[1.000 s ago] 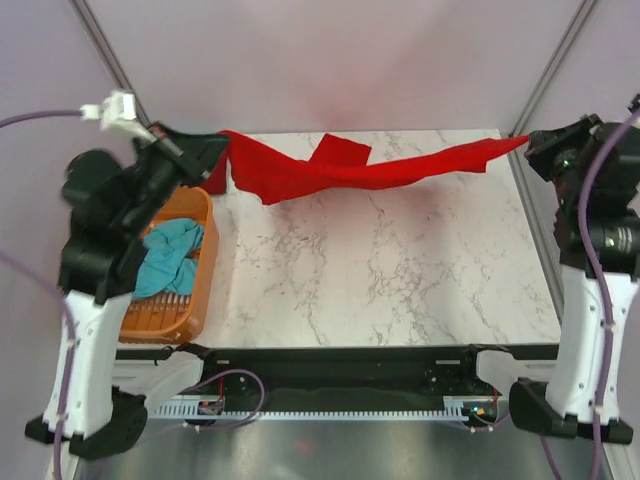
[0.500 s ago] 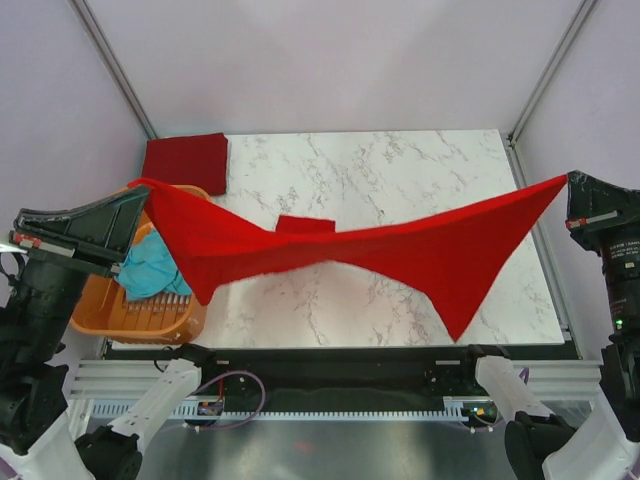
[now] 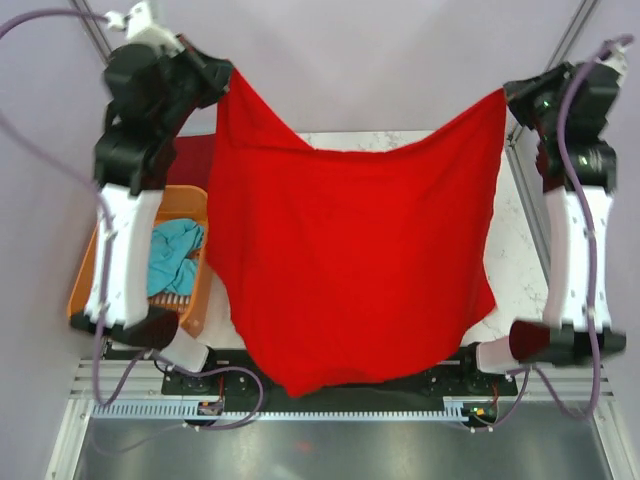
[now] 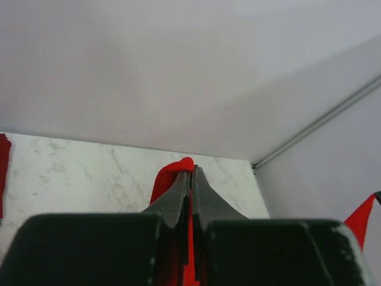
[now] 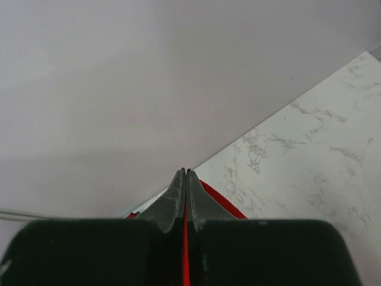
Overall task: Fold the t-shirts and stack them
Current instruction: Flatten the tshirt out
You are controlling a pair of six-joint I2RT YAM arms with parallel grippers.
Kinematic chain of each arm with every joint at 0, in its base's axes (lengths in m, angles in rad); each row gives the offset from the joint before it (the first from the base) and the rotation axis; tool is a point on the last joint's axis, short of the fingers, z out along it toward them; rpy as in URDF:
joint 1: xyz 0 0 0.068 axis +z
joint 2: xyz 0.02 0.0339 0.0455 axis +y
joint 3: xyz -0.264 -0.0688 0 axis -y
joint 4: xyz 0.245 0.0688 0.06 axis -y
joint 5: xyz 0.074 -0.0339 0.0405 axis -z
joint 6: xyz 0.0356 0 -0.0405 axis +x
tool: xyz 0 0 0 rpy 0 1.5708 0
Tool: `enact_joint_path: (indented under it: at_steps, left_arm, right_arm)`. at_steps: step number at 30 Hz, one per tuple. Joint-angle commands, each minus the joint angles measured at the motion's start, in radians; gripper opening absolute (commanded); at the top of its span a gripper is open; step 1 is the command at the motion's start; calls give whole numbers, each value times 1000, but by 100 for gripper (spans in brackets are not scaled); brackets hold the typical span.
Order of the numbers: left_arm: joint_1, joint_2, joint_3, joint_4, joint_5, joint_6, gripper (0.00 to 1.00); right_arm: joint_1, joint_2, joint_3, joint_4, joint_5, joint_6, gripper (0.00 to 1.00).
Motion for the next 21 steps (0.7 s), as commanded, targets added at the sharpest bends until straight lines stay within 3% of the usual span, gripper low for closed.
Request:
enact_joint_path:
  at_steps: [1,5,7,9,13,15,19,21]
  left_arm:
    - [22,175,184,57,-118,123,2]
    - [95,438,422,83,-89,28,2]
    - [164,468,453,137,-41,-93,2]
    - [212,476,447,171,43,-209,2]
    - [279,401,427,292,164,-249,2]
    - [279,317,337,349,206,-241,2]
    - [279,185,179,395,266,-218,2]
    - [279,117,21,406,273,-187,2]
  right_arm:
    - [2,181,84,250,-80,5,0]
    - [2,465,357,270,-161,-34,0]
    - [-5,537,504,278,-199,-34,0]
    - [-34,570,516,324,-233,17,0]
    - [-40,553,583,370,-273,6,0]
    - [-44,519,556,370,-264,-14,0]
    - [-44,376,288,424,-246,-47,0]
    - [-44,337,185,427,-241,-73,0]
